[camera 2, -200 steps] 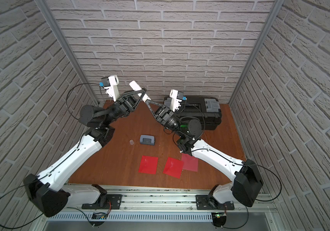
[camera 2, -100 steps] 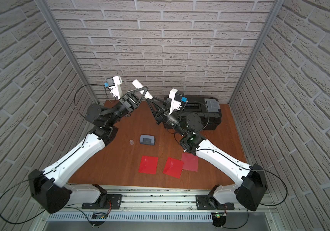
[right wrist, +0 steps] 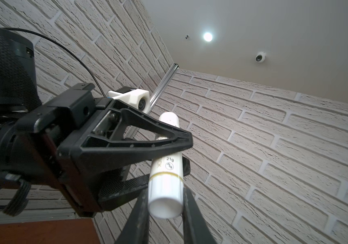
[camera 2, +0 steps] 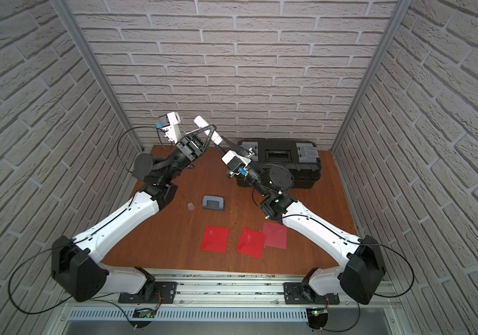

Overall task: Seal the envelope with a glue stick
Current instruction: Screw the glue stick.

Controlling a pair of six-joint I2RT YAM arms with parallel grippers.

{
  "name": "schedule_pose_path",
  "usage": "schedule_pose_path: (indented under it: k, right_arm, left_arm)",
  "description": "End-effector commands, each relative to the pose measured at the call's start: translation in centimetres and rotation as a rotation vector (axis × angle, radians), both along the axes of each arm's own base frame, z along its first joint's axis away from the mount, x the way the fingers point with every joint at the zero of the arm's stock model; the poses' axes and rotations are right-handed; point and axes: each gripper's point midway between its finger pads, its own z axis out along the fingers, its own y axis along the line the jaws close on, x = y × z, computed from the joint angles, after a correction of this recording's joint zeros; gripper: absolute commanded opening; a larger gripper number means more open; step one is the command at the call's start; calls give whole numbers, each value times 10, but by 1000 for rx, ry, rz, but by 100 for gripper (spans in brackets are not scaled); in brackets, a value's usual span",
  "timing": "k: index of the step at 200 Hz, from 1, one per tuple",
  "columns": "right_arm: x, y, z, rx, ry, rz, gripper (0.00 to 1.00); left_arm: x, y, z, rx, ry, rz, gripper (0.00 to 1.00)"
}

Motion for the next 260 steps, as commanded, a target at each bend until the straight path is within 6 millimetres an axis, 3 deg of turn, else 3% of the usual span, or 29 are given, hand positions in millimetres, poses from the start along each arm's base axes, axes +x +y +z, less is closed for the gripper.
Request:
schedule_pose_path:
  k: [1,15,47,67,82,104,141,196,260]
  right_arm:
    - [-50,14,10,62,21,222,36]
    - [-50,0,16,210,164,279,47]
    - [-44,-24,22,581,563,449,56]
    - [-40,-26,16,776,838,586,59]
    - [-42,-21,17,857,931,703,60]
    - [-42,-22,23,964,953,841,59]
    - [-20,-20,6,1112,1043,866,56]
    - [-6,-13,0,1182,1074,927,54]
    - [-7,-14,13,1203,1044,998,46]
  left_arm:
    - [12,-7,-11,17,39,18,0]
    - [10,-6,-9,29,29,27,0]
    - [3,-4,-4,40,-8,36,0]
    - [-2,-4,2,28,-33,21,0]
    - [-4,-4,5,27,-41,14,0]
    - [-6,-2,8,18,-48,13,0]
    - [-11,1,14,-13,-59,-2,0]
    - [-14,2,16,-19,-63,-9,0]
    - [-14,0,16,-14,-58,-12,0]
